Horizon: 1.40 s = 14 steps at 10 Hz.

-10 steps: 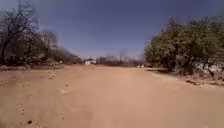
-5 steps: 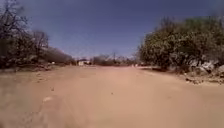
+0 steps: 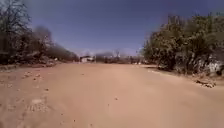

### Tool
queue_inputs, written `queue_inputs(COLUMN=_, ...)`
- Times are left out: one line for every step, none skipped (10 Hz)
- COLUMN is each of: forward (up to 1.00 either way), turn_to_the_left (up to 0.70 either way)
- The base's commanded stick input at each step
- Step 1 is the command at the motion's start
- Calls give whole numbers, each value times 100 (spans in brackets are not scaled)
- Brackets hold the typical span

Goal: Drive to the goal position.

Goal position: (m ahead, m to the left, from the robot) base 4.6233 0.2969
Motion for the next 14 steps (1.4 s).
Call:
queue_inputs(forward=85, turn_to_the_left=0)
queue_inputs(forward=85, turn_to_the_left=0)
queue_inputs(forward=85, turn_to_the_left=0)
queue_inputs(forward=85, turn_to_the_left=0)
queue_inputs(forward=85, turn_to_the_left=0)
queue_inputs(forward=85, turn_to_the_left=0)
queue_inputs(forward=85, turn_to_the_left=0)
queue_inputs(forward=85, turn_to_the_left=0)
queue_inputs(forward=85, turn_to_the_left=0)
queue_inputs(forward=85, turn_to_the_left=-2)
queue_inputs(forward=85, turn_to_the_left=-17)
queue_inputs(forward=85, turn_to_the_left=-33)
queue_inputs(forward=85, turn_to_the_left=-19)
queue_inputs(forward=85, turn_to_the_left=-3)
